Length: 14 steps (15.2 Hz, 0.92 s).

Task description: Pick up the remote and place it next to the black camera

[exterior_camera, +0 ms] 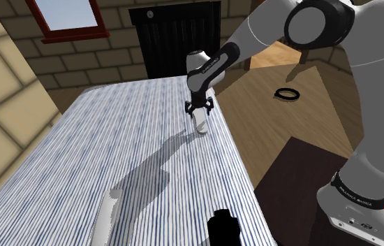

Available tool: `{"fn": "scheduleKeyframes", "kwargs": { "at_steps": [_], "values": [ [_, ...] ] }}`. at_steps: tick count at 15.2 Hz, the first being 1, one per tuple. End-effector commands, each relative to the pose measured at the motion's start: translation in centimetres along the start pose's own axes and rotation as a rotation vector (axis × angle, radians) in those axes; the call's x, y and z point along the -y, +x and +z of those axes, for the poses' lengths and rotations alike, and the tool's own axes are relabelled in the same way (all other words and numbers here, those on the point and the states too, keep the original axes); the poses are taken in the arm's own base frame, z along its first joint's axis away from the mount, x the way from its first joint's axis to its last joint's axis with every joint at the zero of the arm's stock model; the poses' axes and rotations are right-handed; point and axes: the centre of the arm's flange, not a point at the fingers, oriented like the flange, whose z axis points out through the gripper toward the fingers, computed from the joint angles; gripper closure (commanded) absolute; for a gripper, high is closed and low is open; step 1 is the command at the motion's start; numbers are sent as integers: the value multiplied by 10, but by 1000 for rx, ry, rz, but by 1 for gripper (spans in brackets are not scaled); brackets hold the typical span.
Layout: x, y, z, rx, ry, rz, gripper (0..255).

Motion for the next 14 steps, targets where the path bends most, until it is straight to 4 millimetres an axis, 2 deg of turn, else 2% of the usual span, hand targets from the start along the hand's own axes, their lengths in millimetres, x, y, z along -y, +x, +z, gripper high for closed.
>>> {"fn": "scheduleKeyframes", "kwargs": {
  "at_steps": [1, 4, 12, 13, 14],
  "values": [
    [2, 0, 11, 0, 0, 1, 0],
    [2, 1, 30, 0, 0, 1, 0],
    [2, 0, 29, 0, 0, 1, 0],
    [2, 0, 29, 0, 0, 1, 255],
    [2, 0, 29, 0, 0, 1, 255]
  ]
}}
